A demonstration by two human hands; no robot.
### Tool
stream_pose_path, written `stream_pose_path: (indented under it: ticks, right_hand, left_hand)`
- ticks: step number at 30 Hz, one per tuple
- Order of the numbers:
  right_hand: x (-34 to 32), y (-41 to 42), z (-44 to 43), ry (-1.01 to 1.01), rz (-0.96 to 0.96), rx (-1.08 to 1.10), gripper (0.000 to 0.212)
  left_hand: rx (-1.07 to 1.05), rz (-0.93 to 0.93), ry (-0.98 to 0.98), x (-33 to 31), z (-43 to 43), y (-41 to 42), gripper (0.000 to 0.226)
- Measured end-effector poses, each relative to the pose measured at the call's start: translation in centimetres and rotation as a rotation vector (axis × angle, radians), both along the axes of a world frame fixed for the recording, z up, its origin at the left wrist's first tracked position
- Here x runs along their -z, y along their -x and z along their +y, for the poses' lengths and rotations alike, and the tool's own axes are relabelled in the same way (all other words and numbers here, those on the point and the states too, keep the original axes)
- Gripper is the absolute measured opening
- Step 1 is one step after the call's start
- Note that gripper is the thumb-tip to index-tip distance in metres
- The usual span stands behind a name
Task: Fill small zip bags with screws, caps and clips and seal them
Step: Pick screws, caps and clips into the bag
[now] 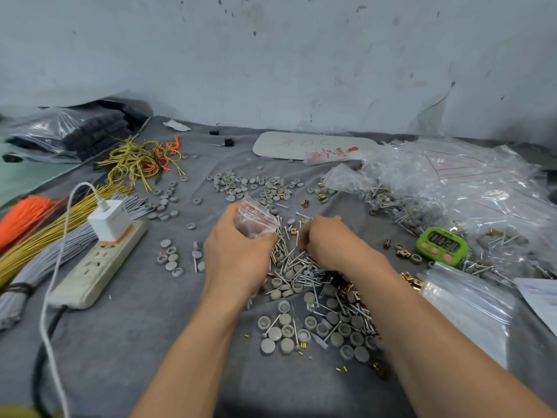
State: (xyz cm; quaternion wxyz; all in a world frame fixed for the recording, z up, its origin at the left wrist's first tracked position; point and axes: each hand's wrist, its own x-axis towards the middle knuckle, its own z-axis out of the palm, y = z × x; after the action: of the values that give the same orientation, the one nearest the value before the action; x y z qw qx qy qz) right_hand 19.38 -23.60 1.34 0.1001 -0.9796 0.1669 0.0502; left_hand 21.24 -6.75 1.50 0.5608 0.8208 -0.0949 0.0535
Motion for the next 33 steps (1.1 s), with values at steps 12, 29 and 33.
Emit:
stream_pose_path:
  ticks: [12,29,33]
  right_hand:
    - [0.5,3.3,-0.2,-0.056,-0.158,0.109,0.026]
    - [-2.3,8.6,1.6,-0.715,-0.935,0.076,0.026]
    - [-2.6,8.3,2.1,-0.722,-0.874,0.050,0.023]
  left_hand:
    - [0.050,0.019,-0.040,-0.8,-0.2,0.8,0.021]
    - [0.386,-0.158,-0.239,-0.2,-1.2,2.4,0.061]
    - [0.410,-0.174,-0.216,-0.3,-1.3,2.6,0.050]
